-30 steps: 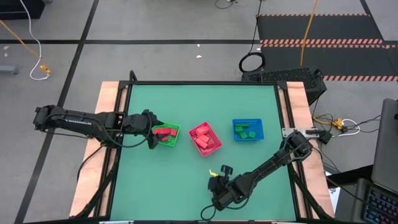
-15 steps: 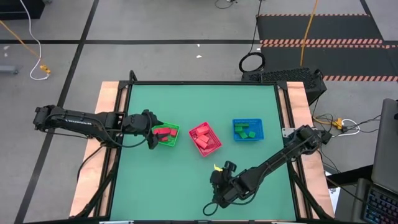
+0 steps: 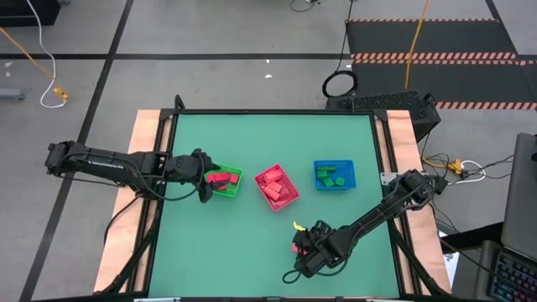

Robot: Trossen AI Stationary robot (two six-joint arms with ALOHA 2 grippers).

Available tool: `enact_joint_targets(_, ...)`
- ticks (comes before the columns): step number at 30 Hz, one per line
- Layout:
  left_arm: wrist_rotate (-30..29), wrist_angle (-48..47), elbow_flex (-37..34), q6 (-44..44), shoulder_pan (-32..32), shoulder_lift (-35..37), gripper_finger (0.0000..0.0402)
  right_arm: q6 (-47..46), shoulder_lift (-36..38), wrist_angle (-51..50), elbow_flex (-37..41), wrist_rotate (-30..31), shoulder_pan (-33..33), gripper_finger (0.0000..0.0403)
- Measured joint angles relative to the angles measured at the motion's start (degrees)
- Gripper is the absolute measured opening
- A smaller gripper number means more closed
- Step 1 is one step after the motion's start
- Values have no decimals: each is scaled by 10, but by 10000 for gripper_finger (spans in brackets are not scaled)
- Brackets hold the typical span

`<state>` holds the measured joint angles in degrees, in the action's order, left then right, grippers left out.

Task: Sort & place blocks by color
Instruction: Put the pink block into the red bin

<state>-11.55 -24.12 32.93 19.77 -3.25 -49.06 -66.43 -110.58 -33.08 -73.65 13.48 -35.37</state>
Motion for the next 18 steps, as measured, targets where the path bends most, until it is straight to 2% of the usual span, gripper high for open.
enact_joint_targets(6,0,1,0,0,0,0,310,5,3,28,24,9,0,244)
enact_joint_targets(12,-1,2,0,0,0,0,310,53,2,52,26,43,-4,127)
enact_joint_targets(18,-1,2,0,-1,0,0,310,86,7,70,26,43,-1,121)
